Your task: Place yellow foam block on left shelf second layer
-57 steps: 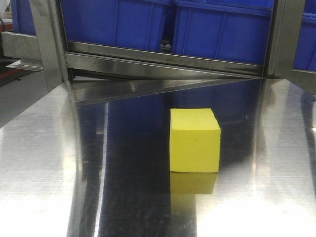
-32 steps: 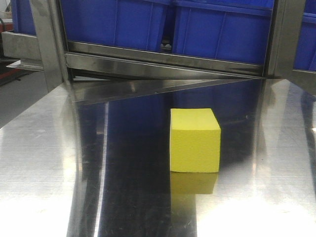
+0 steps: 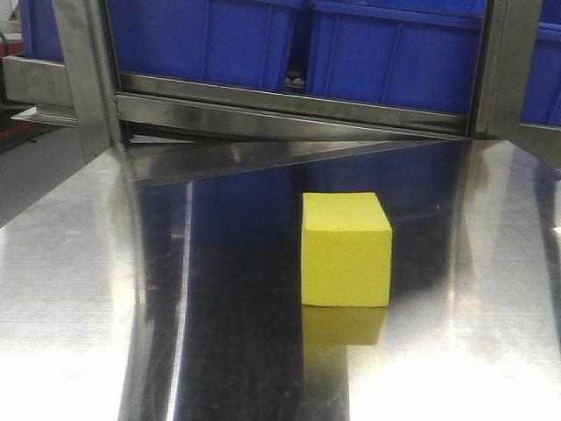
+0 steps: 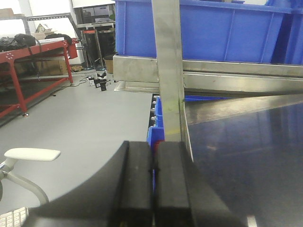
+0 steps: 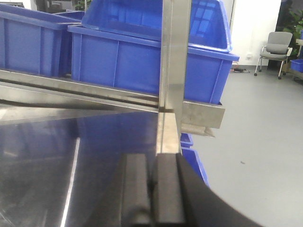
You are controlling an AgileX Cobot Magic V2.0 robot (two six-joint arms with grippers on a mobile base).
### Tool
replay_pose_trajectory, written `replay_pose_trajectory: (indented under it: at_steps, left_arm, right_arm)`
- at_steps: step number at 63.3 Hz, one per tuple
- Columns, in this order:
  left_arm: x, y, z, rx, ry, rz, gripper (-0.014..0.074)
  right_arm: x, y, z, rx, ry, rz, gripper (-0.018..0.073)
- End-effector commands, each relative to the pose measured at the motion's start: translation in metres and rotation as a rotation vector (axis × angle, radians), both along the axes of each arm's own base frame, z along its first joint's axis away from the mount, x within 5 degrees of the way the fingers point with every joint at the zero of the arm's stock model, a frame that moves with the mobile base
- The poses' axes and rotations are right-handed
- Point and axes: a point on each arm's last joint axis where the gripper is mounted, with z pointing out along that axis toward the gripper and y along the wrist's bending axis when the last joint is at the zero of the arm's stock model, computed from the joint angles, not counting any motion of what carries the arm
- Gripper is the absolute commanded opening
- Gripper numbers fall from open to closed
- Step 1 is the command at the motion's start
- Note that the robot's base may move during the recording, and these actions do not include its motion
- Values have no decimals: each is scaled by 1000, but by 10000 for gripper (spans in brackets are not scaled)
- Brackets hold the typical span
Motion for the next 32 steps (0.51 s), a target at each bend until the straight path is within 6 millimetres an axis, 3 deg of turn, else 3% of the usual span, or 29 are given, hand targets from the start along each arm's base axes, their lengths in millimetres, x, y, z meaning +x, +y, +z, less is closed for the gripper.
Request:
replay_pose_trajectory:
  at_steps: [1, 19, 32]
  left_arm:
    - [-1, 0, 0, -8, -75, -4, 124]
    - [-1, 0, 0, -8, -75, -4, 124]
    - [-1, 0, 0, -8, -75, -4, 124]
  right_arm:
    - [-5, 0, 23, -14, -120, -5, 58]
    - [-14, 2, 54, -11, -130, 35, 58]
    - [-6, 8, 60, -11, -39, 149, 58]
